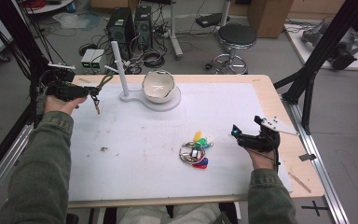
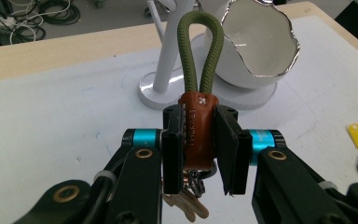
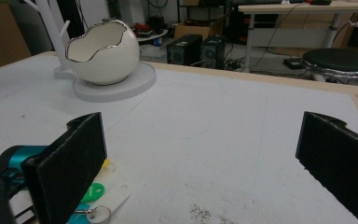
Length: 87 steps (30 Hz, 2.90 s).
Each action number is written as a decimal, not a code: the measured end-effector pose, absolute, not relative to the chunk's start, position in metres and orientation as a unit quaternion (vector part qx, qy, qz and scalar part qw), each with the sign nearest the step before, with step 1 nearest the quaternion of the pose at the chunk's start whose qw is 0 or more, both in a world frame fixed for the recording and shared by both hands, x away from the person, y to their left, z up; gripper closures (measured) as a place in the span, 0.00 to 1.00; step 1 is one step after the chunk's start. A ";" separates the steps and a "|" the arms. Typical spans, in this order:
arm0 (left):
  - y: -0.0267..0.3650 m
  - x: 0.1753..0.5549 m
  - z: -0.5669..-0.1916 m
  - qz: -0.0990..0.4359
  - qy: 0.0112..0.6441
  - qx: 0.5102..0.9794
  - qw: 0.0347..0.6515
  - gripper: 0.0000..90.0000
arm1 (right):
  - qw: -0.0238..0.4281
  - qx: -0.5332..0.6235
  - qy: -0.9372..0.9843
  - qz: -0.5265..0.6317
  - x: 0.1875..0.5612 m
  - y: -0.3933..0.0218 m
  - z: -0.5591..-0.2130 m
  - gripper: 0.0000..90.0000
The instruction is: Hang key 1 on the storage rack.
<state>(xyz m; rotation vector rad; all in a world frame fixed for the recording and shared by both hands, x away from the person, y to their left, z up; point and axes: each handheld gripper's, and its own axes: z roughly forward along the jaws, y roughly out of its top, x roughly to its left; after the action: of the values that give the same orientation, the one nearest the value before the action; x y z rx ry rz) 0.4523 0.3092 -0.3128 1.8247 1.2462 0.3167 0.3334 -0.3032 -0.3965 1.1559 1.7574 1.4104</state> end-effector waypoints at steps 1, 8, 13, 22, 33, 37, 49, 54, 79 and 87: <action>0.310 0.454 -0.311 0.125 0.503 0.733 0.441 0.81 | 0.302 0.434 0.662 0.531 0.334 -0.304 -0.396 0.01; 0.310 0.463 -0.303 0.129 0.509 0.731 0.436 0.81 | 0.301 0.435 0.662 0.530 0.334 -0.304 -0.397 0.01; 0.315 0.468 -0.300 0.138 0.515 0.728 0.432 0.81 | 0.301 0.435 0.663 0.531 0.334 -0.304 -0.397 0.01; 0.325 0.479 -0.301 0.137 0.529 0.715 0.437 0.81 | 0.301 0.433 0.665 0.530 0.335 -0.303 -0.397 0.01; 0.333 0.488 -0.304 0.136 0.537 0.699 0.452 0.81 | 0.299 0.433 0.668 0.527 0.336 -0.302 -0.398 0.01; 0.335 0.491 -0.307 0.131 0.541 0.690 0.462 0.81 | 0.300 0.431 0.668 0.526 0.335 -0.302 -0.398 0.01; 0.325 0.498 -0.315 0.122 0.538 0.695 0.461 0.81 | 0.301 0.432 0.669 0.525 0.335 -0.302 -0.398 0.01; 0.322 0.500 -0.317 0.121 0.540 0.693 0.463 0.81 | 0.301 0.431 0.669 0.525 0.335 -0.302 -0.398 0.01; 0.303 0.506 -0.332 0.107 0.530 0.710 0.451 0.81 | 0.302 0.429 0.672 0.522 0.336 -0.302 -0.398 0.01; 0.299 0.505 -0.336 0.119 0.531 0.720 0.431 0.79 | 0.301 0.430 0.672 0.522 0.336 -0.302 -0.398 0.01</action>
<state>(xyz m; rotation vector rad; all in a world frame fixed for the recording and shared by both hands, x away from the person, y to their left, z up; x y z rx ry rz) 0.5052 0.2990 -0.3360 1.7961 1.3232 0.2975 0.3357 -0.3016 -0.3982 1.1393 1.7838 1.3848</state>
